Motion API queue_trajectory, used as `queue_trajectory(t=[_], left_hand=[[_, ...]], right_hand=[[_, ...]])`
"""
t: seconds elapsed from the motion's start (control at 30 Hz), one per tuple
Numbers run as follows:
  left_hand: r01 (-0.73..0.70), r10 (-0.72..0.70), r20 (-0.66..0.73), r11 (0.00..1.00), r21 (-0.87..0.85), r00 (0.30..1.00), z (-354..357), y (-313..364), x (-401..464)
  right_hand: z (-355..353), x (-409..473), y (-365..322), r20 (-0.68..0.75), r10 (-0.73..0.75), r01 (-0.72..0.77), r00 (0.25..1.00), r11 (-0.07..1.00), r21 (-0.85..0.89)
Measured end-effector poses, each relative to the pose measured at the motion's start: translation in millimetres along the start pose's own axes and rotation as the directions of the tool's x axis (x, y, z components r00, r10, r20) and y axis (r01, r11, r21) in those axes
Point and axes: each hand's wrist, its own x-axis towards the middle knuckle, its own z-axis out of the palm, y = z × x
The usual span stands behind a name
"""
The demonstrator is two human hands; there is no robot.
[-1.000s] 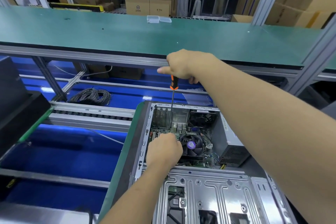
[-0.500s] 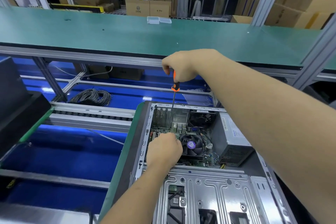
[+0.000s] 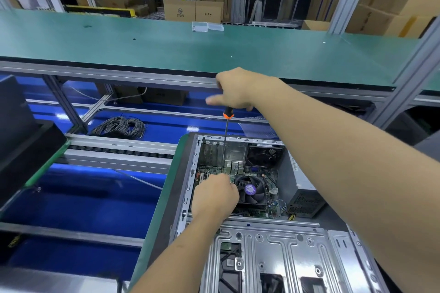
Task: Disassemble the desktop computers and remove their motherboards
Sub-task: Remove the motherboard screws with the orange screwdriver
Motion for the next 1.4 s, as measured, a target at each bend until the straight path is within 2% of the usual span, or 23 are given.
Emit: queue_trajectory(t=[0.07, 0.13, 0.23, 0.27, 0.33, 0.4, 0.43, 0.53, 0.6, 0.7, 0.77, 0.9, 1.0, 1.07, 1.17, 1.23, 1.3, 1.33, 1.4], left_hand=[[-0.001, 0.001, -0.001, 1.0, 0.002, 1.0, -0.1, 0.0, 0.3], [-0.006, 0.006, -0.002, 1.0, 0.0, 1.0, 0.3, -0.1, 0.8], [-0.007, 0.007, -0.002, 1.0, 0.0, 1.0, 0.2, -0.4, 0.7], [-0.007, 0.007, 0.001, 1.0, 0.004, 1.0, 0.4, -0.6, 0.9], [-0.011, 0.011, 0.003, 1.0, 0.008, 1.0, 0.5, -0.1, 1.1], [-0.014, 0.014, -0.004, 1.0, 0.007, 1.0, 0.2, -0.1, 0.5], [-0.014, 0.014, -0.006, 1.0, 0.011, 1.0, 0.2, -0.5, 0.5], [-0.017, 0.017, -0.005, 1.0, 0.022, 1.0, 1.5, -1.1, 1.6], [-0.015, 0.015, -0.004, 1.0, 0.018, 1.0, 1.7, -1.0, 1.9], [-0.009, 0.009, -0.004, 1.0, 0.008, 1.0, 2.6, -1.7, 1.9], [-0.009, 0.009, -0.011, 1.0, 0.007, 1.0, 3.1, -2.3, 1.8], [-0.003, 0.003, -0.014, 1.0, 0.004, 1.0, 3.2, -2.3, 2.1], [0.0, 0.0, -0.019, 1.0, 0.009, 1.0, 3.4, -2.3, 1.7], [0.004, -0.003, -0.02, 1.0, 0.017, 1.0, 3.4, -2.4, 2.0], [0.007, -0.006, -0.024, 1.0, 0.019, 1.0, 3.2, -1.8, 2.0], [0.006, -0.006, -0.029, 1.0, 0.017, 1.0, 2.9, -1.2, 1.8], [0.007, -0.007, -0.029, 1.0, 0.016, 1.0, 2.7, -0.9, 2.0], [0.008, -0.008, -0.027, 1.0, 0.014, 1.0, 2.8, -1.0, 2.1], [0.009, -0.009, -0.025, 1.0, 0.009, 1.0, 2.9, -0.9, 2.0]], right_hand=[[-0.4, 1.0, -2.4, -0.035, 0.062, -0.065, 0.997, 0.993, -0.097], [-1.7, 4.3, -3.2, -0.011, -0.038, 0.036, 0.999, 0.992, -0.121], [-6.6, 2.5, -0.3, 0.061, -0.163, 0.16, 0.985, 0.986, 0.039], [-6.7, 1.3, 0.6, 0.062, -0.158, 0.151, 0.986, 0.984, 0.097], [-1.7, 2.4, 2.7, 0.024, -0.054, 0.049, 0.998, 0.987, 0.155], [-0.3, 2.9, 3.1, -0.023, 0.064, -0.063, 0.998, 0.997, 0.036], [-1.4, 2.9, 2.0, -0.027, 0.052, -0.053, 0.998, 0.998, -0.021], [-11.7, 1.2, -4.6, 0.128, -0.067, 0.071, 0.99, 0.997, -0.023], [-15.0, 2.1, -10.1, 0.197, 0.0, 0.023, 0.98, 0.993, -0.117], [-6.9, 5.8, -9.0, 0.078, 0.133, -0.119, 0.988, 0.98, -0.159], [-2.5, 5.0, -5.7, 0.004, 0.077, -0.076, 0.997, 0.991, -0.11], [-12.8, -4.7, 5.8, 0.138, 0.031, -0.018, 0.99, 0.996, -0.091], [-17.6, -7.9, 9.2, 0.225, 0.168, -0.112, 0.96, 0.964, -0.241], [-15.3, -7.9, 9.8, 0.183, 0.187, -0.125, 0.965, 0.944, -0.304], [-13.2, -7.5, 8.5, 0.1, 0.008, 0.011, 0.995, 0.983, -0.181], [-15.2, -8.2, 5.9, 0.117, -0.082, 0.09, 0.99, 0.994, -0.069], [-13.0, -7.9, 0.1, 0.15, -0.07, 0.066, 0.986, 0.997, 0.028], [-11.6, -7.3, -2.1, 0.14, -0.036, 0.034, 0.99, 0.999, 0.018], [-10.4, -5.1, -4.6, 0.09, 0.04, -0.03, 0.995, 0.993, -0.112]])
